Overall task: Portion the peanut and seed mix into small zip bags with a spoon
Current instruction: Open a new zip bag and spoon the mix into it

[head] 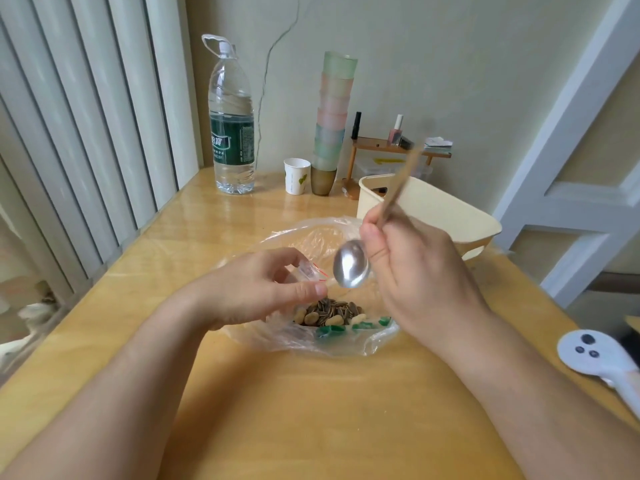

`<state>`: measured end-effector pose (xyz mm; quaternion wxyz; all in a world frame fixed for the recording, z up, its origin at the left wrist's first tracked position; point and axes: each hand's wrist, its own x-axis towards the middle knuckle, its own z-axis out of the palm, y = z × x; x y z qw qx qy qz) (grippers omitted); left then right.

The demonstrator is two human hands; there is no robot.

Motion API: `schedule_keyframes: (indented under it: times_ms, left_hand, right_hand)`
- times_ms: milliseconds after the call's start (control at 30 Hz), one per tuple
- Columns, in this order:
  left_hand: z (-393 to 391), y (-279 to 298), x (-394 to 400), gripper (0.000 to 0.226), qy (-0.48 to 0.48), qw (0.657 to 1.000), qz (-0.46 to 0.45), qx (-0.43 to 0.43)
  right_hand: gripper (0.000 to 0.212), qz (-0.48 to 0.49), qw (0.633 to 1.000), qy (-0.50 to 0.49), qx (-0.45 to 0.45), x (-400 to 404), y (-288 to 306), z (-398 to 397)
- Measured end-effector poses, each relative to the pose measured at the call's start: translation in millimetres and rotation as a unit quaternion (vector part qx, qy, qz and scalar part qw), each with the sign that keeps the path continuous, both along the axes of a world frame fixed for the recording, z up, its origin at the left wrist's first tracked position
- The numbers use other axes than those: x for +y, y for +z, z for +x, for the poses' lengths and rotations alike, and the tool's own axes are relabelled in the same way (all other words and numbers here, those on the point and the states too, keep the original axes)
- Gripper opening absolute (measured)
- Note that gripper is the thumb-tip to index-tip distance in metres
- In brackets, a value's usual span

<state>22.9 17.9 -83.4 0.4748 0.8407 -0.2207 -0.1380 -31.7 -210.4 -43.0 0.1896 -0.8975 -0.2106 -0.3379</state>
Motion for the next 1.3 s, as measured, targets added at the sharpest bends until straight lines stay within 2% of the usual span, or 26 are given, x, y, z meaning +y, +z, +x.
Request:
schedule_keyframes:
  times_ms: [100, 167, 233, 300, 400, 500, 667, 800, 833, 933, 1100, 1167, 1233, 1300]
  left_hand:
    - [-1, 0, -1, 0.052, 0.013, 1.000, 0.016, -0.012]
    - [-1, 2, -1, 0.061, 0.041, 0.995, 0.070, -0.059]
    - [-1, 2, -2, 0.066, 0.067, 0.986, 0.123, -0.092]
    - [-1, 0, -3, 0.072, 0.068, 0.987, 0.131, -0.059]
    - [0, -8, -9, 0.073, 0.062, 0.995, 0.080, 0.015]
    - [2, -15, -20, 0.058, 0.090, 0.994, 0.055, 0.018]
    - [1, -17, -30, 0.039, 0.134, 0.983, -0.068, 0.103]
    - [0, -19, -35, 0.055, 0.110, 0.962, -0.185, 0.166]
    - [0, -19, -38, 0.053, 0.098, 0.956, -0.211, 0.180]
    - [0, -16, -43, 0.020, 0.073, 0.937, -0.264, 0.217]
    - [2, -12, -34, 0.040, 0.012, 0.918, -0.309, 0.247]
    - [2, -8, -24, 0.042, 0.012, 0.941, -0.262, 0.213]
    - [6, -5, -10, 0.053, 0.062, 0.982, -0.139, 0.116]
    - [10, -4, 0, 0.073, 0.115, 0.993, 0.009, 0.016]
  right_hand:
    - [0.028, -0.080, 0.991, -0.044, 0.094, 3, -13, 4]
    - [0.027, -0.121, 0.980, -0.084, 0.136, -5, -24, 7]
    - [0.022, -0.113, 0.977, -0.094, 0.155, -11, -29, 7]
    - [0.022, -0.083, 0.982, -0.079, 0.151, -15, -33, 7]
    - [0.027, -0.033, 0.990, -0.056, 0.126, -14, -36, 8]
    - [0.029, -0.018, 0.992, -0.032, 0.123, -7, -42, 11]
    - [0.029, 0.064, 0.990, 0.001, 0.128, 1, -56, 15]
    - [0.027, 0.152, 0.980, -0.016, 0.128, -3, -71, 19]
    - [0.025, 0.183, 0.974, -0.022, 0.134, -4, -76, 20]
    - [0.021, 0.258, 0.954, -0.034, 0.149, -7, -87, 21]
    - [0.016, 0.350, 0.911, -0.037, 0.213, -13, -93, 26]
    - [0.019, 0.333, 0.907, -0.044, 0.256, -18, -92, 27]
    - [0.026, 0.318, 0.904, -0.053, 0.279, -22, -90, 27]
    - [0.028, 0.315, 0.906, -0.066, 0.275, -25, -87, 28]
